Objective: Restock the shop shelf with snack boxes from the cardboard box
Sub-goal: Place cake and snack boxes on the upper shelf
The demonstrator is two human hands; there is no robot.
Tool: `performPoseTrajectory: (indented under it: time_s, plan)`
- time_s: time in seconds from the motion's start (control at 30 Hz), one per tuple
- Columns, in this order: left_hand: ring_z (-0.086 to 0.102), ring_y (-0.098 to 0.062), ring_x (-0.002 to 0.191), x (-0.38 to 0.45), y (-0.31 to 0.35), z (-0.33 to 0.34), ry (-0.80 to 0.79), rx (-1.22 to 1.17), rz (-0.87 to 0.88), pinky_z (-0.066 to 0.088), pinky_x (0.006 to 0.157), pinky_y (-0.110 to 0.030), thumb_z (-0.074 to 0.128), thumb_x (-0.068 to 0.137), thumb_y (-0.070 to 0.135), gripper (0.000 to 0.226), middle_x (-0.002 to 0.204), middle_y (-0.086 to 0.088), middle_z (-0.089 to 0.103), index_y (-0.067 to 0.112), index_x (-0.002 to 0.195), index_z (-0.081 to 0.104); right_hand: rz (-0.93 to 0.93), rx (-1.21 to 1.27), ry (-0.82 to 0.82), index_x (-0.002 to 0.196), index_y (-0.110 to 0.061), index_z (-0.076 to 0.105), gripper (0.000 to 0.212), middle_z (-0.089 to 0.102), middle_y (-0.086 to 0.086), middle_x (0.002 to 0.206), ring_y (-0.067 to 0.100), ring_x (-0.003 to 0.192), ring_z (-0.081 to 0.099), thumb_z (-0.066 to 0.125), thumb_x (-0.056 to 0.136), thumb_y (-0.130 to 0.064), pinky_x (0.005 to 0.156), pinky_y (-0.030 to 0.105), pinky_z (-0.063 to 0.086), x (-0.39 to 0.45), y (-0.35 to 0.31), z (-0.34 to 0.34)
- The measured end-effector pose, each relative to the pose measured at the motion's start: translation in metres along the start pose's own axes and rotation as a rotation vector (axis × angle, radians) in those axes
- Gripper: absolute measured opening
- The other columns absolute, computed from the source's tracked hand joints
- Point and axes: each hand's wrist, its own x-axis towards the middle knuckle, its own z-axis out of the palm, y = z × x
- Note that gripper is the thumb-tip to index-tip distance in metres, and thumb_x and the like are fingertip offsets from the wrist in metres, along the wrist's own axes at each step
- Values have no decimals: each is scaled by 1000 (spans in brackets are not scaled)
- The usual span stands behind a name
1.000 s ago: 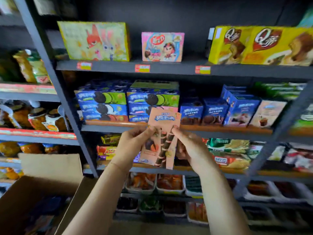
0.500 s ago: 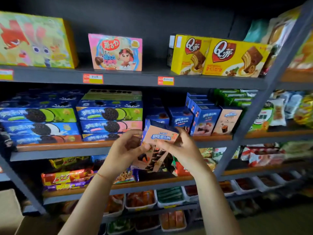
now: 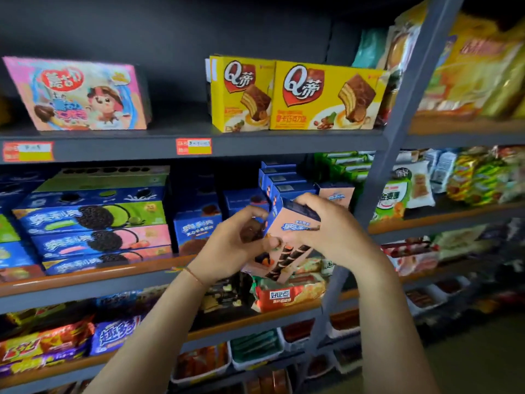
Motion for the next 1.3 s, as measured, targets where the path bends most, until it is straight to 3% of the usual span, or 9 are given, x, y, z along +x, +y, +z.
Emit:
performPoseTrajectory:
  time_s: [0.13, 0.23, 0.33, 0.47, 0.6, 0.8, 1.03, 1.17, 1.3]
  plan:
    - [68, -6, 94, 43, 17, 37, 208, 159, 88, 57, 80, -34, 71, 88, 42, 21, 101, 7, 73, 31, 106, 67, 28, -59, -40, 95, -27, 51, 34, 63, -6, 89, 12, 79, 59, 81, 79, -31, 62, 33, 43, 5, 44, -48]
    - [62, -4, 95, 80, 25, 56, 356, 533, 288, 49, 85, -22, 65, 90, 28, 21, 103, 5, 72, 17, 107, 73, 37, -123, -79, 100, -29, 54, 33, 63, -8, 93, 15, 83, 61, 79, 79, -24, 69, 34, 48, 9, 73, -78]
    - [57, -21, 112, 122, 29, 74, 232, 915, 329, 44, 95, -37, 66, 89, 31, 31, 116, -4, 69, 19, 117, 70, 28, -164, -119, 103, -27, 56, 35, 59, -11, 90, 9, 78, 58, 81, 78, -28, 59, 24, 42, 15, 96, -98]
    - [42, -24, 133, 162, 29, 93, -61, 1100, 66, 29, 109, -43, 65, 92, 44, 50, 139, 3, 56, 34, 140, 52, -32, -167, -162, 104, -25, 56, 34, 56, -12, 90, 1, 77, 53, 80, 80, -29, 56, 21, 37, 25, 117, -109]
    - [55, -19, 120, 179, 22, 101, -58, 1084, 2, 36, 107, -43, 65, 91, 41, 43, 130, 6, 64, 37, 133, 58, -95, -196, -166, 103, -26, 54, 35, 55, -6, 100, 13, 89, 52, 79, 80, -32, 63, 26, 39, 35, 130, -108]
    - [63, -18, 98, 181, 21, 102, 37, 853, -48, 52, 91, -39, 75, 87, 19, 29, 108, 1, 71, 24, 115, 71, -185, -214, -125, 109, -24, 53, 36, 54, -6, 106, 14, 102, 47, 76, 82, -32, 80, 35, 43, 43, 140, -102]
    - [64, -18, 106, 187, 17, 100, 96, 857, -89, 52, 93, -34, 71, 89, 14, 23, 115, 1, 72, 21, 111, 75, -254, -236, -13, 114, -21, 52, 37, 52, -5, 109, 15, 104, 45, 74, 86, -31, 83, 36, 44, 44, 145, -93]
    - [59, -19, 116, 187, 24, 96, 50, 806, -213, 45, 98, -30, 51, 103, 27, 28, 125, 0, 68, 23, 124, 68, -271, -275, 69, 115, -20, 51, 39, 52, -3, 112, 18, 107, 45, 74, 86, -31, 85, 41, 46, 54, 144, -83]
    - [48, -32, 124, 187, 32, 93, -18, 831, -377, 31, 93, -27, 23, 109, 30, 44, 142, -19, 50, 22, 149, 42, -306, -357, 117, 118, -15, 52, 39, 52, 4, 115, 24, 109, 47, 73, 87, -25, 84, 38, 44, 64, 142, -68]
